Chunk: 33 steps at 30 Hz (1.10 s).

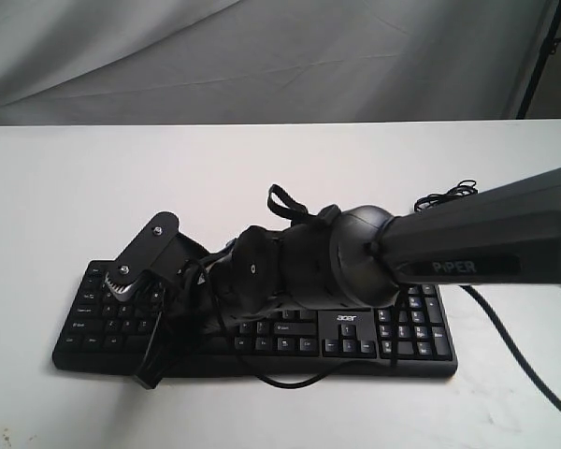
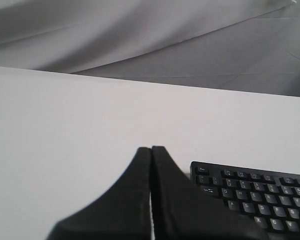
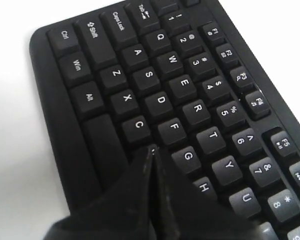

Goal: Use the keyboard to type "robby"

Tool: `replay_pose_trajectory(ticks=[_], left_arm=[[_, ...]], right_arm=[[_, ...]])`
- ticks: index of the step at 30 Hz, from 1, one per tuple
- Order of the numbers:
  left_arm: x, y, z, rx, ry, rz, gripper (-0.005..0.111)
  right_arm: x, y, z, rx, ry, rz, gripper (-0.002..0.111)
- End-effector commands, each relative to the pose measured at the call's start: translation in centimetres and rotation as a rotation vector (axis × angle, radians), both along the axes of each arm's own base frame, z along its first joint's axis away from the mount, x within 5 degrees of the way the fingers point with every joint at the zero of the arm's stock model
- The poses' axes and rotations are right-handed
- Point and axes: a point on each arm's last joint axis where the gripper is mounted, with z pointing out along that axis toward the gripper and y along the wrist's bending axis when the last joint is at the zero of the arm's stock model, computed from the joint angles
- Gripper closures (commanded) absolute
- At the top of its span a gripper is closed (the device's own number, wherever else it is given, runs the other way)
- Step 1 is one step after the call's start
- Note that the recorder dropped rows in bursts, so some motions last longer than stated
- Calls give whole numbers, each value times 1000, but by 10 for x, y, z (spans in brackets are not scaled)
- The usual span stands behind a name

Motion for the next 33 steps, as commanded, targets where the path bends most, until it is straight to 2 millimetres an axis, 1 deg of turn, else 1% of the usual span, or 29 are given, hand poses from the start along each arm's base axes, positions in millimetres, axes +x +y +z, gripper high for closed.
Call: replay_pose_trajectory(ticks=[1, 6, 11, 14, 22, 30, 33], left_arm=[[0, 0, -1, -13, -2, -4, 107], [0, 0, -1, -13, -2, -4, 107], [0, 0, -1, -13, -2, -4, 107], [0, 0, -1, -13, -2, -4, 107], [0, 0, -1, -13, -2, -4, 107], [0, 0, -1, -13, -2, -4, 107], [0, 0, -1, -13, -2, -4, 107]], right_arm=[[4, -3, -3, -6, -18, -13, 108], [4, -3, -13, -24, -4, -13, 108], [3, -3, -17, -32, 4, -11, 108], [4, -3, -15, -32, -6, -5, 108], [8, -6, 5, -6, -53, 3, 108], [10, -8, 5, -7, -45, -5, 108], [9, -8, 1, -15, -36, -5, 108]])
